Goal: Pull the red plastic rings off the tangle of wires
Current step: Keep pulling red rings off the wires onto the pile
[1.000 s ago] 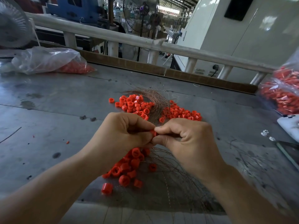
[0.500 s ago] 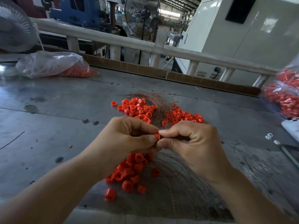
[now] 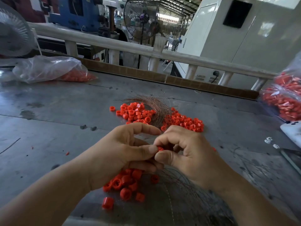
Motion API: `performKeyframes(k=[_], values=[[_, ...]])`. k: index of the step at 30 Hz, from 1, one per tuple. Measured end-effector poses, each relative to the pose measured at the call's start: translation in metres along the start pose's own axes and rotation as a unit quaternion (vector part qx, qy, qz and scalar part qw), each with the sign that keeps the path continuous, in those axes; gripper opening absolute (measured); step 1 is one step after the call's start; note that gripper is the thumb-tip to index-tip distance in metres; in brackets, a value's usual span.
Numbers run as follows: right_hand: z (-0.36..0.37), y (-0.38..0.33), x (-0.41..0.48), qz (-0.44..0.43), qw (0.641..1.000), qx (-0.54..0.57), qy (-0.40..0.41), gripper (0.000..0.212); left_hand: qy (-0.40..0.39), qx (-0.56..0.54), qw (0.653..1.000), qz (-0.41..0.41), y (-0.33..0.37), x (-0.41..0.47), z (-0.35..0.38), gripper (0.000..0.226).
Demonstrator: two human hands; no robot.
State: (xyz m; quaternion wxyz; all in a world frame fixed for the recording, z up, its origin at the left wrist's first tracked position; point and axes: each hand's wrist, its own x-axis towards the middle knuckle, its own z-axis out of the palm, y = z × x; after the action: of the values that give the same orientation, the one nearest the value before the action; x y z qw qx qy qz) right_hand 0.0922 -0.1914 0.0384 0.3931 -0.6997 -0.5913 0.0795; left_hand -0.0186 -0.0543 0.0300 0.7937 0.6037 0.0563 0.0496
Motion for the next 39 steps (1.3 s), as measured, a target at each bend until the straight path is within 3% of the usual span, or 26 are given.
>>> performKeyframes(k=[3, 7, 11, 16, 24, 28, 30, 34, 39], values=[[0.002, -0.002, 0.0, -0.01, 0.999, -0.04, 0.019, 0.007, -0.009, 0.013, 0.999, 0.028, -0.001, 0.0, 0.001, 0.042], [0.007, -0.003, -0.001, -0.006, 0.995, -0.094, 0.024, 0.009, 0.017, 0.2, 0.976, 0.086, -0.007, 0.0, 0.004, 0.048], [0.011, -0.005, -0.002, 0.003, 0.994, -0.108, 0.018, 0.012, 0.028, 0.255, 0.96, 0.108, -0.012, 0.0, 0.005, 0.057], [0.014, -0.009, -0.002, 0.001, 0.995, -0.088, 0.037, 0.009, 0.027, 0.224, 0.965, 0.131, -0.013, -0.004, 0.007, 0.061], [0.011, -0.008, -0.002, -0.007, 0.997, -0.032, 0.072, 0.008, 0.02, 0.109, 0.989, 0.097, -0.004, -0.002, 0.007, 0.067], [0.009, -0.005, -0.003, -0.004, 0.998, -0.009, 0.057, 0.042, 0.03, 0.127, 0.987, 0.092, -0.001, -0.002, 0.006, 0.056], [0.005, -0.006, -0.003, 0.024, 0.999, 0.037, 0.019, 0.049, 0.022, 0.118, 0.987, 0.102, 0.001, -0.002, 0.005, 0.053], [-0.001, -0.005, -0.002, 0.014, 0.998, 0.062, 0.022, 0.023, 0.036, 0.07, 0.988, 0.134, 0.008, -0.002, -0.003, 0.052], [-0.01, -0.003, -0.002, -0.005, 0.997, -0.027, 0.067, 0.005, 0.052, 0.045, 0.986, 0.15, 0.009, -0.002, -0.005, 0.038]])
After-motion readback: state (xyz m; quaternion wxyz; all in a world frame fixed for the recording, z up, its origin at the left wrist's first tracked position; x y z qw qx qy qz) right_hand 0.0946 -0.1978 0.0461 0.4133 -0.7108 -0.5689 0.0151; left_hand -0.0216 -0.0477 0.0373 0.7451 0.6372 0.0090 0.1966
